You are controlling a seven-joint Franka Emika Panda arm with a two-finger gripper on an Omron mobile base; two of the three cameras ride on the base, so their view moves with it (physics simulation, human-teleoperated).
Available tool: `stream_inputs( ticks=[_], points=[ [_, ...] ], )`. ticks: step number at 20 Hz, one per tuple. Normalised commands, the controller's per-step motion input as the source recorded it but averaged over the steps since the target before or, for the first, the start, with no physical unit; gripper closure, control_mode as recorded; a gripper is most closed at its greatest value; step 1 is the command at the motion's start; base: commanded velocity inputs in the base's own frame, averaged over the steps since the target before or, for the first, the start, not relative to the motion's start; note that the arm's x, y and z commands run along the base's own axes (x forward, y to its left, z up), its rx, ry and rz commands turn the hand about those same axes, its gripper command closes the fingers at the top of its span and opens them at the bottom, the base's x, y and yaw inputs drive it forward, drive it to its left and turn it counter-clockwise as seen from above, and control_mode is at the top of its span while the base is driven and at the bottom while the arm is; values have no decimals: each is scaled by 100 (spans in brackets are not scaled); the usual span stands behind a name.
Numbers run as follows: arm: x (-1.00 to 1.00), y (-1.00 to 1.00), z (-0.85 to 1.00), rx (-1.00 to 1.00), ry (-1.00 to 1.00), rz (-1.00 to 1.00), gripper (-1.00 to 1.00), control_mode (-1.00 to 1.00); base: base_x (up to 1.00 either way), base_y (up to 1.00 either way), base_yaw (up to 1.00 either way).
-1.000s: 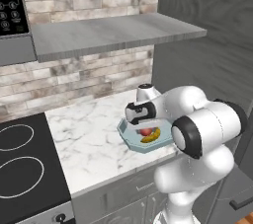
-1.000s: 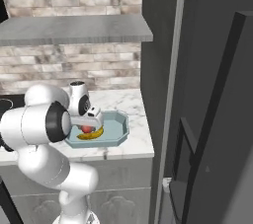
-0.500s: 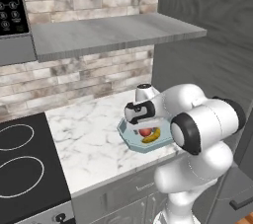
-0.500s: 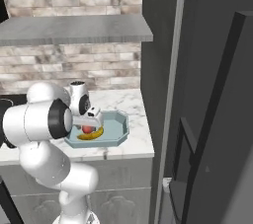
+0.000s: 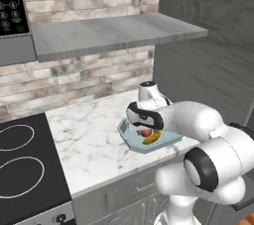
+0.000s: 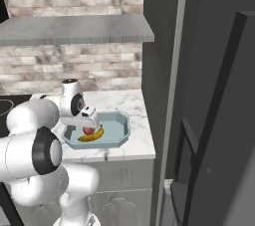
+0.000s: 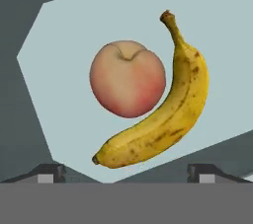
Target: Pick the peach and banana from the fridge and place them inside the tupperware on the counter.
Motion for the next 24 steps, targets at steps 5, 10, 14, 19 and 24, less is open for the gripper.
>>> stream_inputs(
  ticks=[5,10,14,19,24],
  points=[
    [-72,0,48,0,-30,0,-100,-100,0,0,0],
    [-73,0,50,0,-35,0,-100,-100,0,0,0],
    [-65,0,58,0,-29,0,-100,-100,0,0,0],
    [-60,0,64,0,-20,0,-100,-100,0,0,0],
    [-61,0,59,0,-11,0,-100,-100,0,0,0]
  ],
)
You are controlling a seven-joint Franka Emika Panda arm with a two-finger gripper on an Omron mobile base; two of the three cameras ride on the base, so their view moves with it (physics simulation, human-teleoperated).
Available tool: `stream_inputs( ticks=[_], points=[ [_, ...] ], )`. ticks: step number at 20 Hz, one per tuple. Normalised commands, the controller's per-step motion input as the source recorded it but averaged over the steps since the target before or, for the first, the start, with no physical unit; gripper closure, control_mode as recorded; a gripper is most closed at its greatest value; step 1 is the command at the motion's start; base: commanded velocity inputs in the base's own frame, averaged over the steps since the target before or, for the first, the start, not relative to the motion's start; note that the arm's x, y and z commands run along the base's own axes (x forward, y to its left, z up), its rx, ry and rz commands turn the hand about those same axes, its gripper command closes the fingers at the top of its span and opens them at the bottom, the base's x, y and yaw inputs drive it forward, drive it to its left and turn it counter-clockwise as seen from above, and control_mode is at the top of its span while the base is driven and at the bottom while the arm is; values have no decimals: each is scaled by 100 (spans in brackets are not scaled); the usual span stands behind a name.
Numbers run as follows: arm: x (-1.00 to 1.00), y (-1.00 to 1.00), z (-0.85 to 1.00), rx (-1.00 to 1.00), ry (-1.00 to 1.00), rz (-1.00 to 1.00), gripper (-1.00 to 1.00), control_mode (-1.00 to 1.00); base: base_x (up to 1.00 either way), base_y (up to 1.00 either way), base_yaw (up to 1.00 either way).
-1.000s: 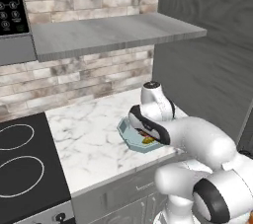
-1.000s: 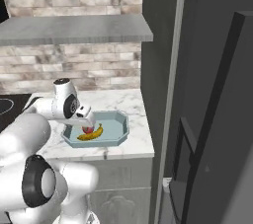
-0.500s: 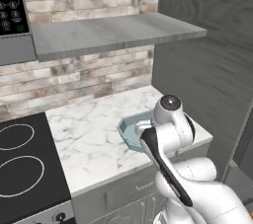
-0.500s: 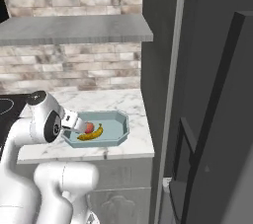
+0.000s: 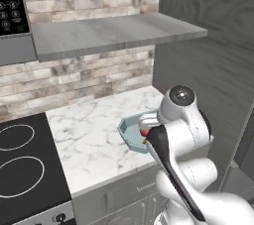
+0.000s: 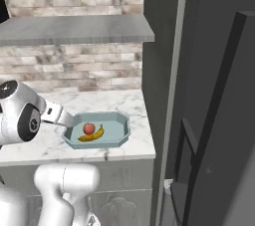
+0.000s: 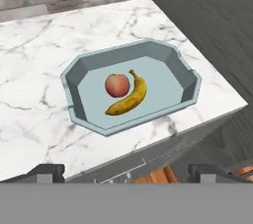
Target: Pick the peach and banana from the fridge and place them inside the tupperware on the counter.
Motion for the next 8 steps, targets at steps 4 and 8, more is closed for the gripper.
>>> stream_inputs(
  ticks=[4,8],
  points=[
    [-75,-1,38,1,-11,0,-100,-100,0,0,0],
    [-75,-9,41,7,-2,0,-100,-100,0,0,0]
  ],
)
